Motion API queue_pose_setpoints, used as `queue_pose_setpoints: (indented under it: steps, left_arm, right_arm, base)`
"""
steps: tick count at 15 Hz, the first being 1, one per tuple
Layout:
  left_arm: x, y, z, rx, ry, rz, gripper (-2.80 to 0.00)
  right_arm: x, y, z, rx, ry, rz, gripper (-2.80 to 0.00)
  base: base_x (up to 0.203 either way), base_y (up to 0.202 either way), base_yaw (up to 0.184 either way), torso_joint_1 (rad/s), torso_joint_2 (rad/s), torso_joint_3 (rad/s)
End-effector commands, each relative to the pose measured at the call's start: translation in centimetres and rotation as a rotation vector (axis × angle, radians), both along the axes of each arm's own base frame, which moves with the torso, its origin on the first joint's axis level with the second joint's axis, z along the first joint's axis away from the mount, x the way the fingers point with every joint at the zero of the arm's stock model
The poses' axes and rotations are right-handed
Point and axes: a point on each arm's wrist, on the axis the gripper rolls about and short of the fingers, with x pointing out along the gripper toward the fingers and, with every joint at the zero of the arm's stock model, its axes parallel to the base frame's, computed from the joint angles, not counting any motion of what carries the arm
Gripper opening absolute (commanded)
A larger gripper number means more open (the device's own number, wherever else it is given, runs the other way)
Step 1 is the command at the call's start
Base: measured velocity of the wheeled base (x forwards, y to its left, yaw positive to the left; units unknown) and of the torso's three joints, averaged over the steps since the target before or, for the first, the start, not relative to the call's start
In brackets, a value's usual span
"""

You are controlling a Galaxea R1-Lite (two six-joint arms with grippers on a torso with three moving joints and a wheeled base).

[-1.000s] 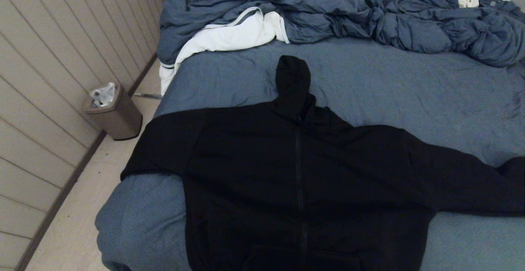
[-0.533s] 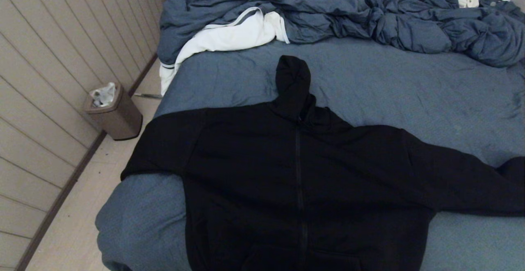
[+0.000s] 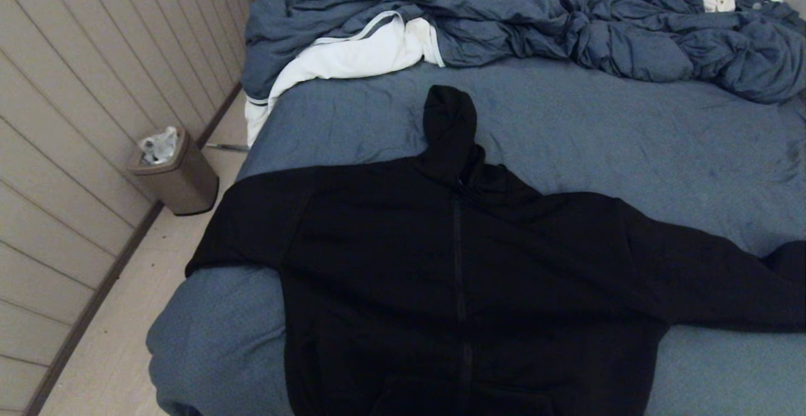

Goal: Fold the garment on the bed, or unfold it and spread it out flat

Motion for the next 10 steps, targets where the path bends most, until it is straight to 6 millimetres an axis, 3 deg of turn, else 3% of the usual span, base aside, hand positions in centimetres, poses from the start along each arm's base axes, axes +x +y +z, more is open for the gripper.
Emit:
queue_pose_setpoints:
  steps: [1, 5, 10]
  left_arm:
    - [0.4, 0.0, -1.5, -0.002, 0.031, 0.0, -2.8]
    - [1.2, 0.0, -3.2, -0.001, 0.048, -0.002, -2.8]
    - [1.9, 0.0, -4.2, 0.017, 0.054, -0.019, -2.8]
  right_arm:
    - [0.3, -0.2, -0.4, 0.019, 0.053, 0.059, -2.8]
    - [0.4, -0.5, -2.0, 0.157, 0.166, 0.124, -2.8]
    - [1.8, -0.6, -5.4, 0.057, 0.044, 0.136, -2.8]
  base:
    - [0.0, 0.0, 0.0, 0.0, 0.0, 0.0]
    - [0.0, 0.0, 0.0, 0.0, 0.0, 0.0]
    - [0.0, 0.0, 0.0, 0.0, 0.0, 0.0]
